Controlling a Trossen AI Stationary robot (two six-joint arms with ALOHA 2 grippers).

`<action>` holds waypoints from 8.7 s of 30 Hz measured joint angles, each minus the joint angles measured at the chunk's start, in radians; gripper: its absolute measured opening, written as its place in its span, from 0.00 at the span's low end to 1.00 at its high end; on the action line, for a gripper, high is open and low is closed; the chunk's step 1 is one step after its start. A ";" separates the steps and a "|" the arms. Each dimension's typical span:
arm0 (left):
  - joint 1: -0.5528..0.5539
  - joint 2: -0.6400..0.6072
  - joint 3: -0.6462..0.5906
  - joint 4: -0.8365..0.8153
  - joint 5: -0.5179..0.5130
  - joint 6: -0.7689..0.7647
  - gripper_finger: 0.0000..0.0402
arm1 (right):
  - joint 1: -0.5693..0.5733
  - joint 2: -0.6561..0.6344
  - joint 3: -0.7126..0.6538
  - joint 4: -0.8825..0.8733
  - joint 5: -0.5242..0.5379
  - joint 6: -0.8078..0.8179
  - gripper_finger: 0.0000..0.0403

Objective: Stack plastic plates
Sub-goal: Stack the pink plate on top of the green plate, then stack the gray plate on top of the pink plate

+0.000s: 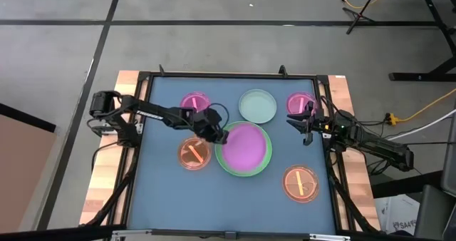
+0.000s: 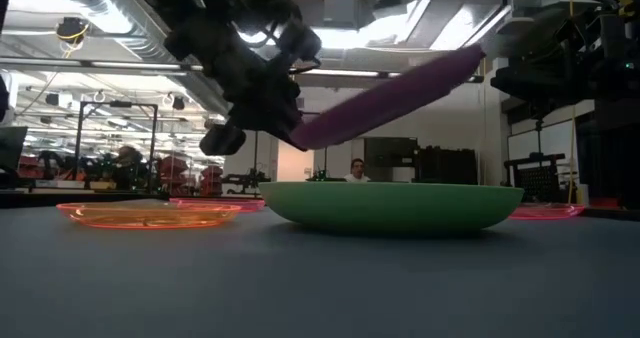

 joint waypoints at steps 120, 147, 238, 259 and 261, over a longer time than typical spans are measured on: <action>-0.050 -0.126 0.000 -0.030 -0.224 0.306 0.17 | 0.000 0.010 0.078 0.008 0.156 0.131 0.47; -0.086 -0.121 0.000 -0.023 -0.337 0.404 0.17 | -0.183 1.016 0.760 -0.319 0.367 0.183 0.48; -0.130 -0.120 0.000 -0.024 -0.408 0.403 0.17 | -0.465 1.748 0.907 -0.344 -0.007 0.019 0.13; -0.130 -0.120 0.000 -0.024 -0.408 0.403 0.17 | -0.464 1.749 0.946 -0.348 -0.012 0.019 0.00; -0.130 -0.120 0.000 -0.024 -0.408 0.403 0.17 | -0.464 1.749 0.976 -0.361 -0.013 0.019 0.00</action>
